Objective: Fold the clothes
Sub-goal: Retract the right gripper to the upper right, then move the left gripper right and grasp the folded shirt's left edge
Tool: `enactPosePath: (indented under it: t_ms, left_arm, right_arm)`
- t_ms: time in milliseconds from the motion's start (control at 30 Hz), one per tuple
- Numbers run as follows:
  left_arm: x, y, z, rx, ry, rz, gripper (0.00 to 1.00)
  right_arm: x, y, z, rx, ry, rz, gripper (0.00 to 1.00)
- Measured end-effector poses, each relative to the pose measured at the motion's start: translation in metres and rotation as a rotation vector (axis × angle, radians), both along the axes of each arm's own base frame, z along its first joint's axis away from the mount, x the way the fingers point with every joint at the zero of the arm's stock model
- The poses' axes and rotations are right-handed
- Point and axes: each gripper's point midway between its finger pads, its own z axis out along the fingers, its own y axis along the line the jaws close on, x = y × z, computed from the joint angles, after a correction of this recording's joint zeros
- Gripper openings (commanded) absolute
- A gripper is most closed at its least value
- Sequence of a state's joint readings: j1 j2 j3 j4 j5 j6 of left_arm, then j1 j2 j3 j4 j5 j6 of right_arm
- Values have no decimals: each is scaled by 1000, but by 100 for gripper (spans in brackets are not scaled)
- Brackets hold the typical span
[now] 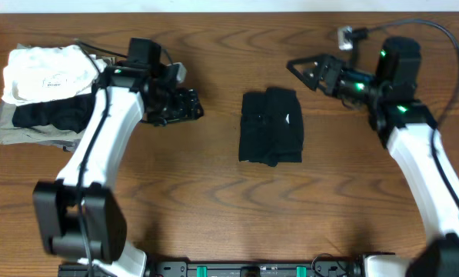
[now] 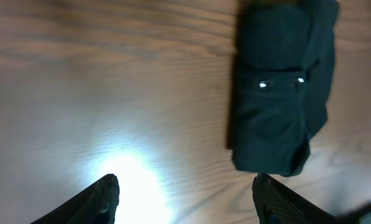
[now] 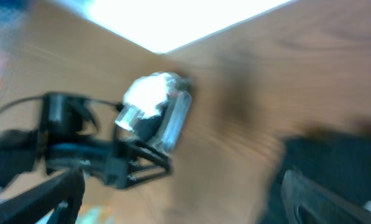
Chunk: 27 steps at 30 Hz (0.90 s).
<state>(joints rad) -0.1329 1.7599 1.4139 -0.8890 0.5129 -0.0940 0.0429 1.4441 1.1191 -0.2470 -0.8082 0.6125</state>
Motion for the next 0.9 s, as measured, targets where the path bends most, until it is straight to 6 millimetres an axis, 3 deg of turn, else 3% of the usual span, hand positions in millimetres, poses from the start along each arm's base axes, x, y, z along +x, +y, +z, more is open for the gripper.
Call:
enactPosePath:
  t_ms: [167,367,600,900]
  left_arm:
    - [5,-18,-16,-80,17,-66,71]
    - [17,-32,-25,-71,-19,-77,71]
    - [28,-67,-44,-82,-48,-109,71]
    - [30,-79,-82,-134,28,-117,71]
  right_arm:
    - [-25,-63,-52,-338,204,-291,99]
    - [-55,-128,-87,-615,375,-489,99]
    - [-65,-150,-93,-704,419,-550,99]
    - [-68,-154,-94,-726,428,-559,99]
